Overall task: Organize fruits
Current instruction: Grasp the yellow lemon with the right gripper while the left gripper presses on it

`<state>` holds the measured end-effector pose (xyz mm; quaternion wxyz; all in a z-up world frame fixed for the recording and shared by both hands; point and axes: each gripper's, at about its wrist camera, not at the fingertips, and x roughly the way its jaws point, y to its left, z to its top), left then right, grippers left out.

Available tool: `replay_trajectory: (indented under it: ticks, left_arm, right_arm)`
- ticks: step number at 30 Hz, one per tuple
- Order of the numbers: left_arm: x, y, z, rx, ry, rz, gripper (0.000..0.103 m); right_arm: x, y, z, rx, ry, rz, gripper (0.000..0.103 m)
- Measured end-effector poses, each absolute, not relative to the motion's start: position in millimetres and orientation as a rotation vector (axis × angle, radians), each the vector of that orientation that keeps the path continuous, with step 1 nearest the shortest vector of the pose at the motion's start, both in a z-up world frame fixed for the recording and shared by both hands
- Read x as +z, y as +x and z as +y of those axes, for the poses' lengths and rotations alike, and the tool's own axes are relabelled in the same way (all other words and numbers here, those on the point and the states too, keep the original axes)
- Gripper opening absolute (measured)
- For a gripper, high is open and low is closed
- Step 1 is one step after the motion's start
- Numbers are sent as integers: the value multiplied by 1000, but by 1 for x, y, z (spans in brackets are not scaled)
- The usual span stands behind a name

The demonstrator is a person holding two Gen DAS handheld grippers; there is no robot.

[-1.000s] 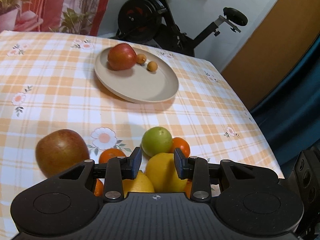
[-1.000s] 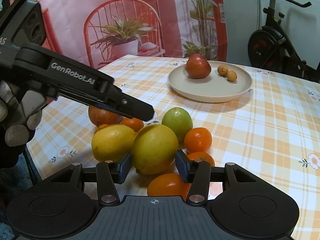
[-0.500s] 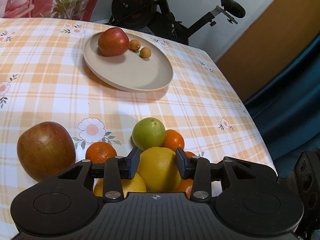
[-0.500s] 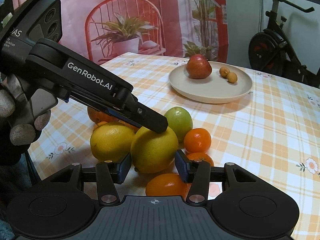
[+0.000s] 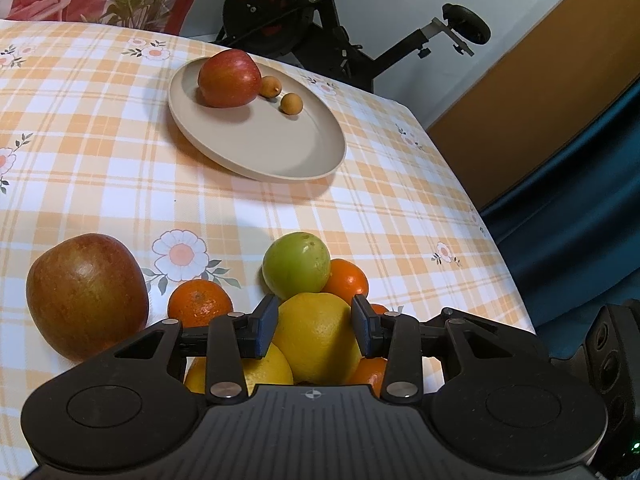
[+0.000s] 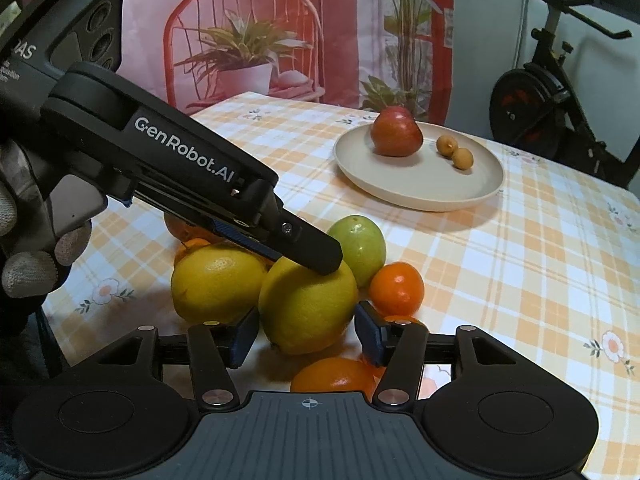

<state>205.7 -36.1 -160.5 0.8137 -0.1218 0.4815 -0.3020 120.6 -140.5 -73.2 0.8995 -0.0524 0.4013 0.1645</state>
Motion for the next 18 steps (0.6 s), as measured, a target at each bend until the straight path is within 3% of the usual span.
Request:
replay_trajectory:
  ticks: [18]
  left_arm:
    - [-118,198,-33,-647,-263,888,41]
  right_arm:
    - [-41,123,-141,358,-150,695,49]
